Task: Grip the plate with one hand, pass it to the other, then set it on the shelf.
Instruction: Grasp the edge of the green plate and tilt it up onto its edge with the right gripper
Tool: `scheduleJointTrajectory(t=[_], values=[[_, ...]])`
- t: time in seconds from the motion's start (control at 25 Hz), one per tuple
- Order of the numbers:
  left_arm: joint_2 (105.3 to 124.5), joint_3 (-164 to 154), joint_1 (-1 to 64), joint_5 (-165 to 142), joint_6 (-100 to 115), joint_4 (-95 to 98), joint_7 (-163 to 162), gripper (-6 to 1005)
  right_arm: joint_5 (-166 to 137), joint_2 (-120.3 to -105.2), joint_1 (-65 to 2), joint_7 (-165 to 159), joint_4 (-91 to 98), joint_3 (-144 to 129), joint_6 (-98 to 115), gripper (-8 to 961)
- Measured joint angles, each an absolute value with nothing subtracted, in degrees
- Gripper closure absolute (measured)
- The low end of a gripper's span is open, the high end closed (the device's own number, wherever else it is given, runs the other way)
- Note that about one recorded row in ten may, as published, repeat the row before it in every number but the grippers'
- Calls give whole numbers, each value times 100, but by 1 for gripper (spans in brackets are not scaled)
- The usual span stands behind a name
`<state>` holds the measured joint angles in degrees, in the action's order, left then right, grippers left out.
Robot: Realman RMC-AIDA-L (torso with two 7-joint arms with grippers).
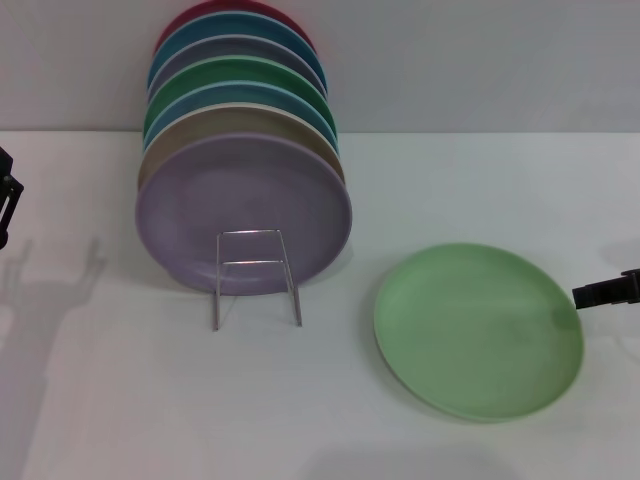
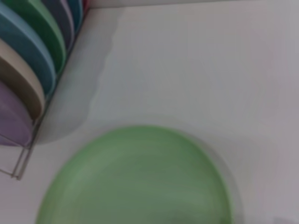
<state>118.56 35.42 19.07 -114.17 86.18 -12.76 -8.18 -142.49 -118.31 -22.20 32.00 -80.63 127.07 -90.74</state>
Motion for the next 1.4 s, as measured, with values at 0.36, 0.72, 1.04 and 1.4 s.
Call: scheduleJointTrajectory(t=[0.36,0.72,1.04,1.4], values=[[11856,3542,1899,-11417,8693,-1279,-818,141,-14550,-11712,-2556,3094,-7547,12709,-9001,411],[11856,3542,1836,-11417,8841,-1294,-818,141,-14899,-11699,-2839,3118,-7107,12682,-8834,412],[11867,3542,1820,-11417,8838,-1275,-818,141,-14969,-11690,-2888,3129,-7018,12638,-8729,412],[11856,3542,1792,-11417,8843,-1265,-818,141,-14970,-11739,-2927,3195,-6862,12619,-8636,413]])
